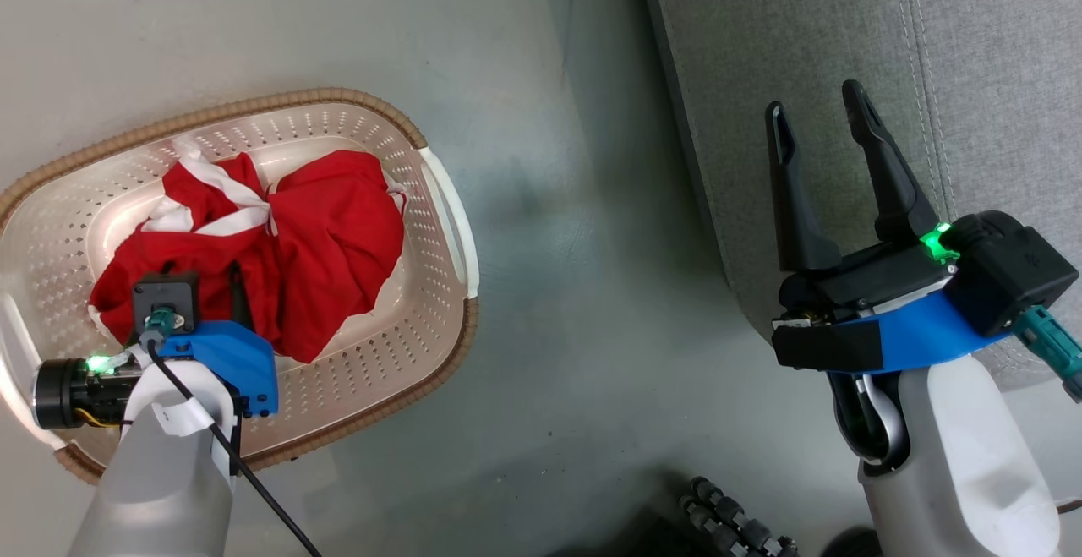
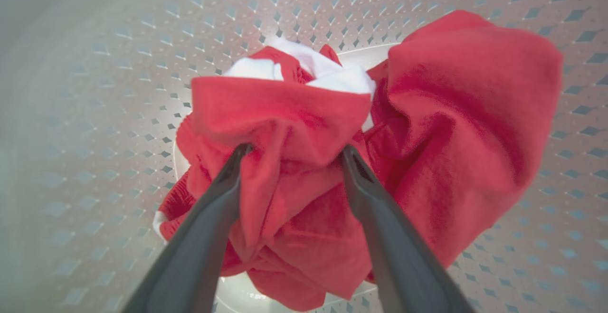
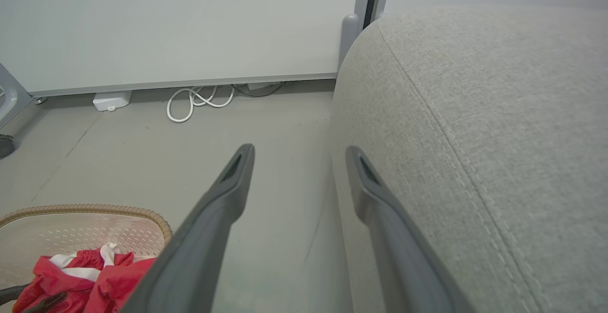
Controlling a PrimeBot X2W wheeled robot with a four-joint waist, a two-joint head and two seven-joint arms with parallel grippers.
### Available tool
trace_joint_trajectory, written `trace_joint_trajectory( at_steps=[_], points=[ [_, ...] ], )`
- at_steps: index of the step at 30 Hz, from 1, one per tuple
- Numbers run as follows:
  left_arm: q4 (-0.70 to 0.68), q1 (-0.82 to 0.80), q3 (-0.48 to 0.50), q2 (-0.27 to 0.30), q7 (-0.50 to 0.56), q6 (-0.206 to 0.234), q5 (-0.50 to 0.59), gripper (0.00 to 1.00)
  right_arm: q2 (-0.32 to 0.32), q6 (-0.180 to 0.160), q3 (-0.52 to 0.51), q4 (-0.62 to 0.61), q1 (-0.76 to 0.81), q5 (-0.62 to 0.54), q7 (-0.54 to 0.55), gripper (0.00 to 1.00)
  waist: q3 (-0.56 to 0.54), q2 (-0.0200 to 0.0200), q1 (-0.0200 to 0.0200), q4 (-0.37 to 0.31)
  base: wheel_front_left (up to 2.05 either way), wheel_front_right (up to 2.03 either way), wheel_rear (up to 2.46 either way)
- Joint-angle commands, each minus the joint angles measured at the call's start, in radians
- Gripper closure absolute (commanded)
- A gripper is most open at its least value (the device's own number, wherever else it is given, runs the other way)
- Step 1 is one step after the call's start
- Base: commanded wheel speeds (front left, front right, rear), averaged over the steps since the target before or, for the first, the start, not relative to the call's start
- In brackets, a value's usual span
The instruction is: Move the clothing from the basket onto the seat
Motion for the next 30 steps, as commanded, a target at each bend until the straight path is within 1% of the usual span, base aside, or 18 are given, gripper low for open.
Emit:
trace_joint_trajectory(
  at_steps=[1, 4, 5, 6, 7, 17, 24, 30],
  points=[
    [0.009, -0.025, 0.005, 0.008, -0.004, 0.006, -0.006, 0.00, -0.001, 0.000, 0.002, 0.003, -0.018, 0.011, -0.003, 0.00, 0.003, 0.0000, -0.0001, -0.002, 0.00, 0.00, 0.00],
    [0.037, -0.036, 0.009, 0.006, 0.007, 0.007, -0.017, 0.00, -0.001, 0.000, 0.008, 0.006, -0.022, 0.016, -0.003, 0.00, 0.002, 0.0000, -0.0001, -0.005, 0.00, 0.00, 0.00],
    [0.047, -0.041, 0.009, 0.005, 0.013, 0.006, -0.020, 0.17, -0.001, 0.000, 0.010, 0.007, -0.023, 0.018, -0.003, 0.00, 0.001, 0.0000, -0.0001, -0.006, 0.00, 0.00, 0.00],
    [0.055, -0.044, 0.007, 0.004, 0.018, 0.002, -0.023, 0.61, -0.001, 0.000, 0.012, 0.007, -0.023, 0.019, -0.003, 0.00, 0.000, 0.0000, -0.0001, -0.007, 0.00, 0.00, 0.00],
    [0.063, -0.048, 0.005, 0.003, 0.020, -0.002, -0.026, 1.00, -0.001, 0.000, 0.013, 0.006, -0.021, 0.018, -0.003, 0.00, -0.001, 0.0000, -0.0001, -0.008, 0.00, 0.00, 0.00],
    [0.106, -0.051, -0.010, -0.012, 0.015, -0.012, -0.040, 1.00, -0.001, 0.000, 0.011, 0.010, -0.018, 0.011, -0.003, 0.00, -0.017, 0.0000, -0.0001, -0.006, 0.00, 0.00, 0.00],
    [0.117, -0.036, -0.004, -0.027, 0.006, -0.031, -0.067, 1.00, -0.001, 0.000, 0.016, 0.014, -0.011, 0.006, -0.003, 0.00, -0.041, 0.0000, -0.0001, 0.000, 0.00, 0.00, 0.00],
    [0.110, -0.010, -0.013, -0.051, -0.001, -0.049, -0.081, 1.00, -0.001, 0.000, 0.012, 0.023, 0.004, -0.005, -0.003, 0.00, -0.106, 0.0000, -0.0001, 0.015, 0.00, 0.00, 0.00]
  ],
)
